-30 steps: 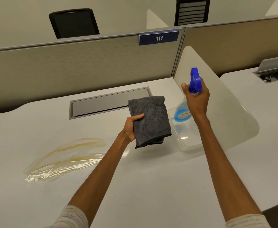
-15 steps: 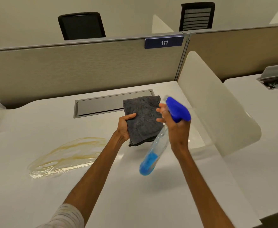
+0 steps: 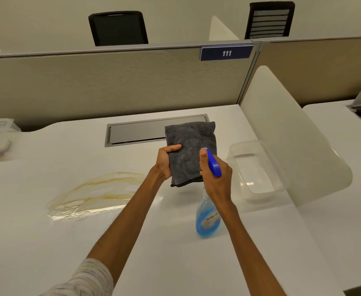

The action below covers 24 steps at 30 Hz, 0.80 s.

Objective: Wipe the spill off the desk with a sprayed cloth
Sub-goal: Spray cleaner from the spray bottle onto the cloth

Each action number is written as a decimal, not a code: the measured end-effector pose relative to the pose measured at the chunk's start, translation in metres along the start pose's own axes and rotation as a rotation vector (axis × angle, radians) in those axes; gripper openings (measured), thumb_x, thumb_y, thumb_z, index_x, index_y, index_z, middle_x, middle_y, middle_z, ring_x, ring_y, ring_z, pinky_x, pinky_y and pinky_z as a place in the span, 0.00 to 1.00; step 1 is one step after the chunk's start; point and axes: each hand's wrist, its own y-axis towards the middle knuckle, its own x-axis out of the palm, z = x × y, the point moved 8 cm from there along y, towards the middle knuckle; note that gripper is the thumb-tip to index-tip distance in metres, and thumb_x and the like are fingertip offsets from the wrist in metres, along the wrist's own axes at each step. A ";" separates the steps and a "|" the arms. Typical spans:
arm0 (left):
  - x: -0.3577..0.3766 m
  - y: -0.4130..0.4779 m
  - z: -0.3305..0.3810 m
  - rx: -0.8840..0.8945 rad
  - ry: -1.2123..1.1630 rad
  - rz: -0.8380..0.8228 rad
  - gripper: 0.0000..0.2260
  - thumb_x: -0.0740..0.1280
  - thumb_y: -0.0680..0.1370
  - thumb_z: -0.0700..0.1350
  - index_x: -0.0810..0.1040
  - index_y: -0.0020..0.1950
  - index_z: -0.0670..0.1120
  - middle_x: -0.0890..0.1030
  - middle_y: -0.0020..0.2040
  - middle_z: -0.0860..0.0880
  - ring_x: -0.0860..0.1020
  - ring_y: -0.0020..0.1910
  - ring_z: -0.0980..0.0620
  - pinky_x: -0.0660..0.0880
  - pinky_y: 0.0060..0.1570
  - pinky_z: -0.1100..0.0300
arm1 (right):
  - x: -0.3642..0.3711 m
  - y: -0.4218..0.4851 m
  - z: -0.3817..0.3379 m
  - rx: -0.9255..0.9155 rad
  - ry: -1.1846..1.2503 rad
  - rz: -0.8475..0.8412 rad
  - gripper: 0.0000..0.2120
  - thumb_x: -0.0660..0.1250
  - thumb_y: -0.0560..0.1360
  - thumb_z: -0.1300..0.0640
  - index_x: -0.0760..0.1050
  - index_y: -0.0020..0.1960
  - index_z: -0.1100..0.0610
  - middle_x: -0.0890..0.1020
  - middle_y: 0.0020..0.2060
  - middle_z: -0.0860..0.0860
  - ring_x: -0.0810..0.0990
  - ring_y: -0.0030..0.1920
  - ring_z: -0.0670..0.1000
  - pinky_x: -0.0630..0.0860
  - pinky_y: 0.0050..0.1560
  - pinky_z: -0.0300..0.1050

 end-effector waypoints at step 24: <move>0.009 0.000 0.019 0.042 -0.074 -0.036 0.11 0.58 0.74 0.41 0.76 0.53 0.44 0.85 0.43 0.44 0.82 0.43 0.45 0.81 0.39 0.54 | -0.015 -0.007 -0.010 -0.067 -0.250 0.006 0.20 0.58 0.74 0.35 0.64 0.31 0.48 0.67 0.23 0.44 0.67 0.25 0.44 0.66 0.33 0.34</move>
